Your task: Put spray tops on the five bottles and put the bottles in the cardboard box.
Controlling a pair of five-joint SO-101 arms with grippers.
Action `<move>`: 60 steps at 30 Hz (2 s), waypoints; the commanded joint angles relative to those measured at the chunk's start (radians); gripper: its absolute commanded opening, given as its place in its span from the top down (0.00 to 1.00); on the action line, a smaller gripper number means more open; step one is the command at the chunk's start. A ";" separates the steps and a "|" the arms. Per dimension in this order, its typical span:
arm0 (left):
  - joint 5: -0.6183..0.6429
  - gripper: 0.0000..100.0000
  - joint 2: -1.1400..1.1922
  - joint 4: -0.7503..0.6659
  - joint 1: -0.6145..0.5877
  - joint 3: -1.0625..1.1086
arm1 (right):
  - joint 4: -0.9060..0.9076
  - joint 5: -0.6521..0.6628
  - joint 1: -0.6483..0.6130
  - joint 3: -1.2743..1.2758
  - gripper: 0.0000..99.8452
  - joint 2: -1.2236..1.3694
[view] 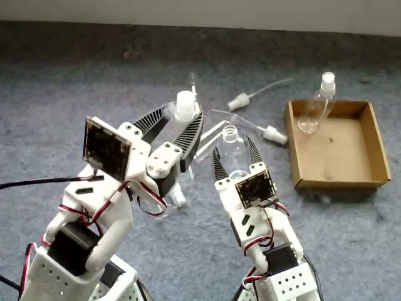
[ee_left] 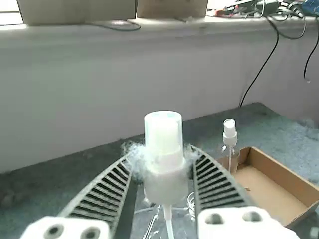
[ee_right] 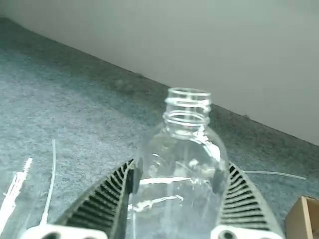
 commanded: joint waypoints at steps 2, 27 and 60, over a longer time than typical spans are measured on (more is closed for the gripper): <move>-0.012 1.00 -0.058 -0.152 0.076 0.073 | -0.039 0.011 -0.010 0.142 0.83 -0.012; -0.227 1.00 -0.056 -0.658 0.170 0.142 | -0.154 0.015 -0.104 0.142 0.83 -0.012; -0.213 1.00 0.051 -0.769 0.096 0.237 | -0.147 0.015 -0.104 0.142 0.83 -0.012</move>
